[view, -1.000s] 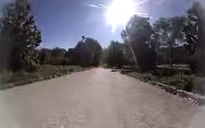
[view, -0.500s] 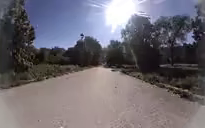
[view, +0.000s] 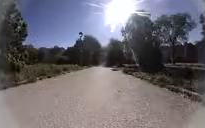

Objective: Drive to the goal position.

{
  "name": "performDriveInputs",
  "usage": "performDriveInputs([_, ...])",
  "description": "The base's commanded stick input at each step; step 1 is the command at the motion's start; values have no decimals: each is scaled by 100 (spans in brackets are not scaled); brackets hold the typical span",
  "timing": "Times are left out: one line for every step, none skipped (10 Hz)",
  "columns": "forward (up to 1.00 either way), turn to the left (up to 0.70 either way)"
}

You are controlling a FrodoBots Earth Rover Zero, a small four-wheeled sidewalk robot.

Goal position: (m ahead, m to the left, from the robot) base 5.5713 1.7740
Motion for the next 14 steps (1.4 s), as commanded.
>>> performDriveInputs([100, 5])
performDriveInputs([100, 5])
performDriveInputs([100, 5])
performDriveInputs([100, 5])
performDriveInputs([100, 5])
performDriveInputs([100, 5])
performDriveInputs([100, 5])
performDriveInputs([100, 5])
performDriveInputs([100, 5])
performDriveInputs([100, 5])
performDriveInputs([100, 5])
performDriveInputs([100, 5])
performDriveInputs([100, 5])
performDriveInputs([100, 5])
